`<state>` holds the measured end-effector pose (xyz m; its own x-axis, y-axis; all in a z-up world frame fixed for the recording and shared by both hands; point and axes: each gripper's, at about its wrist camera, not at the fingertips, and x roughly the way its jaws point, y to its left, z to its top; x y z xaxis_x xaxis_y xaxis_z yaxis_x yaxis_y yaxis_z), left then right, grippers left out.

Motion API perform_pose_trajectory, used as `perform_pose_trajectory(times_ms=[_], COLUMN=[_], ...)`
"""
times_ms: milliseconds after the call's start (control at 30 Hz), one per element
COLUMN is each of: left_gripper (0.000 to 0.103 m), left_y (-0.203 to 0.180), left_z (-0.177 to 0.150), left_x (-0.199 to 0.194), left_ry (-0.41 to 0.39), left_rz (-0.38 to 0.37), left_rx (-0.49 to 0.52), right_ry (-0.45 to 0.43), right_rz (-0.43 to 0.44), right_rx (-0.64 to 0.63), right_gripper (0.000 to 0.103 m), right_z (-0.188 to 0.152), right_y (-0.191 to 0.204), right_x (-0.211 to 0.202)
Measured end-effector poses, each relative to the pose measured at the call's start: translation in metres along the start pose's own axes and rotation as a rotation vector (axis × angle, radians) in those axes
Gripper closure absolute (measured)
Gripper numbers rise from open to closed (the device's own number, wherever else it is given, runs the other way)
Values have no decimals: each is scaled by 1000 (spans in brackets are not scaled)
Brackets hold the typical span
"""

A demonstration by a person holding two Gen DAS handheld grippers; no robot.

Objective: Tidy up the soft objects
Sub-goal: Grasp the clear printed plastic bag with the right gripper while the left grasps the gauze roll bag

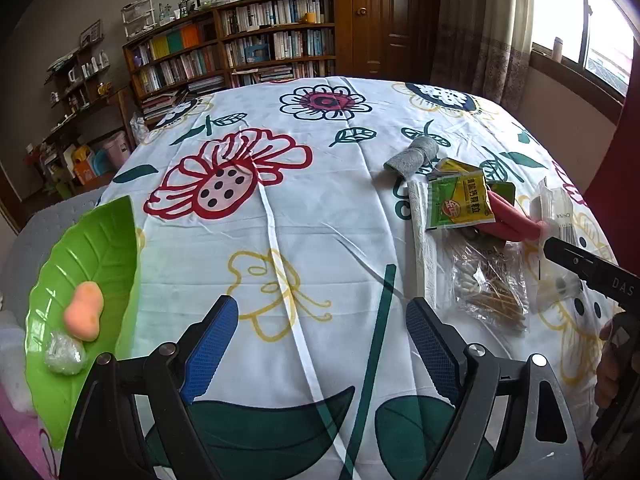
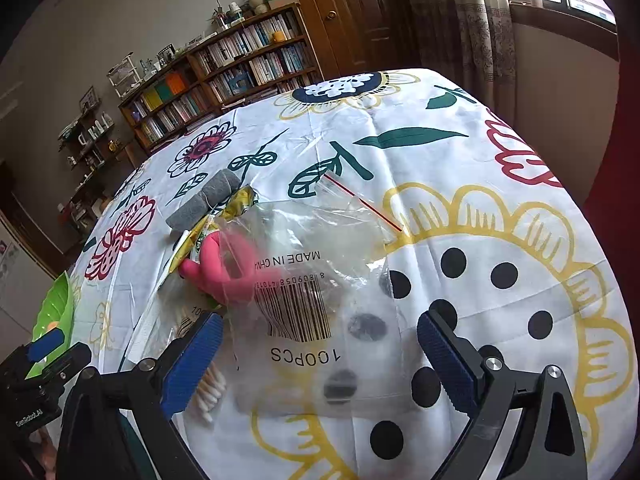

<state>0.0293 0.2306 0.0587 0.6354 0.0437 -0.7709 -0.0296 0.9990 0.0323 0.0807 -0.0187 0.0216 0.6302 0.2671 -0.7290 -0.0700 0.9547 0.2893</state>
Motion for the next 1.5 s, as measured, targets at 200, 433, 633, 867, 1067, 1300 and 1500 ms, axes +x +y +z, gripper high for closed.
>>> perform_pose_trajectory(times_ms=[200, 433, 633, 867, 1067, 1300, 1500], left_gripper=[16, 16, 16, 16, 16, 16, 16], left_y=[-11, -22, -33, -52, -79, -126, -160], left_z=[6, 12, 15, 22, 31, 49, 63], left_x=[7, 11, 11, 16, 21, 28, 44], left_ry=[9, 10, 6, 22, 27, 13, 30], left_rz=[-5, -15, -28, -87, -137, -229, -299], left_rx=[19, 41, 65, 84, 119, 205, 240], right_ry=[0, -5, -20, -35, -43, -57, -67], right_rz=[29, 31, 51, 55, 61, 65, 58], right_rx=[-12, 4, 30, 65, 88, 111, 133], right_gripper=[19, 63, 78, 81, 81, 81, 81], right_z=[-1, 1, -2, -9, -14, -17, -20], right_y=[-2, -10, -18, -31, -42, -56, -69], right_x=[5, 1, -14, -31, -40, -49, -53])
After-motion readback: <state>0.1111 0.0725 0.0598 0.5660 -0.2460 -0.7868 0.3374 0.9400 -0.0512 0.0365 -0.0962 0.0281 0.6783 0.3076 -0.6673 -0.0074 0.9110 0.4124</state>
